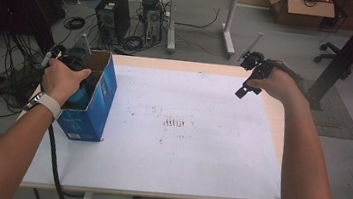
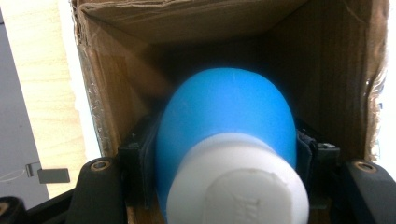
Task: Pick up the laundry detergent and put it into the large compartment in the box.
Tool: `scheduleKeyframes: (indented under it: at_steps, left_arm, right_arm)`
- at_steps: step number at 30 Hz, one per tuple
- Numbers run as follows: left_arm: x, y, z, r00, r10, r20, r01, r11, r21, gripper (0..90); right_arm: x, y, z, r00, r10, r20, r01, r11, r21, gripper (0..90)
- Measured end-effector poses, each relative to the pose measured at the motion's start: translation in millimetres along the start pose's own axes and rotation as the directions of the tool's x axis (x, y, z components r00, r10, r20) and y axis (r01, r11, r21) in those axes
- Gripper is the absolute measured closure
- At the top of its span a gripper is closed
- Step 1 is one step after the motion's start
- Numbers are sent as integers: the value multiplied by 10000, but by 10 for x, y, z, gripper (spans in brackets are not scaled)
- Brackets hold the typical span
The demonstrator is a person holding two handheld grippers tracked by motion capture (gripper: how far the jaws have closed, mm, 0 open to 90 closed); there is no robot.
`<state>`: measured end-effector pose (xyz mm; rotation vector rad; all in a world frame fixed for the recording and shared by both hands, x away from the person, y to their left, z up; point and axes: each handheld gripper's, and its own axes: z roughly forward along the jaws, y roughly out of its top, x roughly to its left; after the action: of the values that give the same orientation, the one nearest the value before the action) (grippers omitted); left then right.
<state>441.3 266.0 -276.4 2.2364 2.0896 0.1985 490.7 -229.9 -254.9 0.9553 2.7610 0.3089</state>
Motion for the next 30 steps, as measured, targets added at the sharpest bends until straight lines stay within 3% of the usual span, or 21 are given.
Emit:
scheduleKeyframes:
  at_steps: [30]
  left_arm:
    - [15, -34, -93, 9998, 4, 186, 0, 9998, -217, 270]
  right_arm:
    - [56, -31, -8, 9999, -119, -86, 119, 9999, 32, 108]
